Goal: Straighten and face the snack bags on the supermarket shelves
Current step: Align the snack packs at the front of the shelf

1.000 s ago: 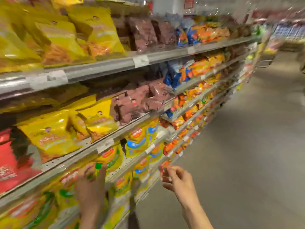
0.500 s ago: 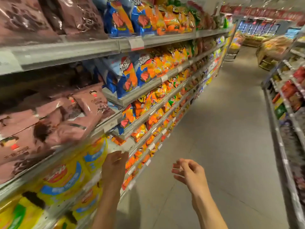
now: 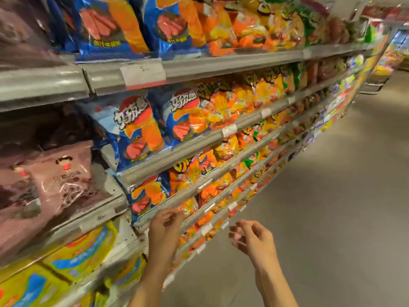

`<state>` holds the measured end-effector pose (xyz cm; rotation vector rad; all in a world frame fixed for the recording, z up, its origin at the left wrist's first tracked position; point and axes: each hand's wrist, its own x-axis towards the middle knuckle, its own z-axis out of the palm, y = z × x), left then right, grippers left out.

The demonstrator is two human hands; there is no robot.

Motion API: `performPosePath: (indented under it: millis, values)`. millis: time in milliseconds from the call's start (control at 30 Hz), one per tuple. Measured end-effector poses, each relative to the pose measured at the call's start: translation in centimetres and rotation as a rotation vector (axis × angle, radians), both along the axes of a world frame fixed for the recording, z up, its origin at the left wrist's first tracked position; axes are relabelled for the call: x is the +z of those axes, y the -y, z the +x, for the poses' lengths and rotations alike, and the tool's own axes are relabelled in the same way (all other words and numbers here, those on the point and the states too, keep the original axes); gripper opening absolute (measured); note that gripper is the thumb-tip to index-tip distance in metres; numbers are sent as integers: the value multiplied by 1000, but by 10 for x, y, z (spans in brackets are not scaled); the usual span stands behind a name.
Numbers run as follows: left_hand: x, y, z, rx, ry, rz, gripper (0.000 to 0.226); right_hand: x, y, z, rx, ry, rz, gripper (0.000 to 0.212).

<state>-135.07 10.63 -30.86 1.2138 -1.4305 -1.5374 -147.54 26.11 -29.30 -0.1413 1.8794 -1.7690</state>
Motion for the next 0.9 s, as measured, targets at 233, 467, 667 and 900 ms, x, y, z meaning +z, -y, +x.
performPosePath:
  millis: [233,467,667,900]
  values:
    - [-11,-23,-68,284,66,15,15,-24,26,-103,319,62,-23,23]
    - [-12,-35,-114,510,51,59,8,-40,62,-164,455,18,-11,19]
    - [-23,-2,-140,563,46,36,17,-47,113,-198,492,-43,2,18]
    - [-32,60,-183,502,54,-43,62,-66,176,-256,542,-263,35,12]
